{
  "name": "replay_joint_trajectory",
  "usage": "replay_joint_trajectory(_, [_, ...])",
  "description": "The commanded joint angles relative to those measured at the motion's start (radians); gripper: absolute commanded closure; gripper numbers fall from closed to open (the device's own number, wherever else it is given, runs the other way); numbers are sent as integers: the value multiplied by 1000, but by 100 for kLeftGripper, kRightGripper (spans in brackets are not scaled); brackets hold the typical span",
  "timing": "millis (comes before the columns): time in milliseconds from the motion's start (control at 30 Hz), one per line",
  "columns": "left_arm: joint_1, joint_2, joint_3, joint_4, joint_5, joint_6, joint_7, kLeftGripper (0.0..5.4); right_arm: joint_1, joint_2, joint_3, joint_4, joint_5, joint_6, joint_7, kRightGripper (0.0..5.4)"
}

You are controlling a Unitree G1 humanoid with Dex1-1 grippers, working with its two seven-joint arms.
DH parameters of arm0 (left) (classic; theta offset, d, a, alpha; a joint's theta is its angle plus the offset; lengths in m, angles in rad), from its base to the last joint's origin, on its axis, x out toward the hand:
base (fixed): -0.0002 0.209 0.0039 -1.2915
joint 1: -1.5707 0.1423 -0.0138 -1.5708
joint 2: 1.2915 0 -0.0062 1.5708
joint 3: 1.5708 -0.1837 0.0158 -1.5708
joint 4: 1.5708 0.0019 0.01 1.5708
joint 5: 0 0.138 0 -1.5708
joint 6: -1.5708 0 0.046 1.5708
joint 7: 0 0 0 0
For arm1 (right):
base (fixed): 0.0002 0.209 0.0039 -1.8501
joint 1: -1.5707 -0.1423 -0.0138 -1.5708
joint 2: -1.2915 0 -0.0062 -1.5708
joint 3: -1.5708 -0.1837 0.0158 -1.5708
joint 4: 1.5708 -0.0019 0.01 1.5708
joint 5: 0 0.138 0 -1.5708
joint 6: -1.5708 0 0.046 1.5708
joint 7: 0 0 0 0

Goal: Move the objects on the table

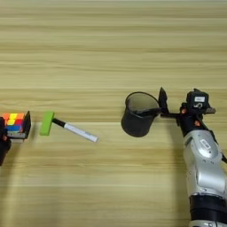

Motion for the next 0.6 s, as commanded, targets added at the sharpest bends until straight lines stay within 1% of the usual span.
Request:
replay_joint_trajectory(33, [0,4,-3,6,-6,11,-3,0,-3,11,-5,-9,29,8,22,4])
replay_joint_trajectory(100, [0,7,-6,8,2,16,-1,0,-1,14,-3,-17,48,8,42,4])
replay_joint_trajectory(300, [-3,4,-15,17,5,18,0,0,-3,15,-7,-15,51,7,48,4])
replay_joint_trajectory(600, [-2,5,-25,19,9,24,1,0,-13,20,-46,-9,58,1,11,4])
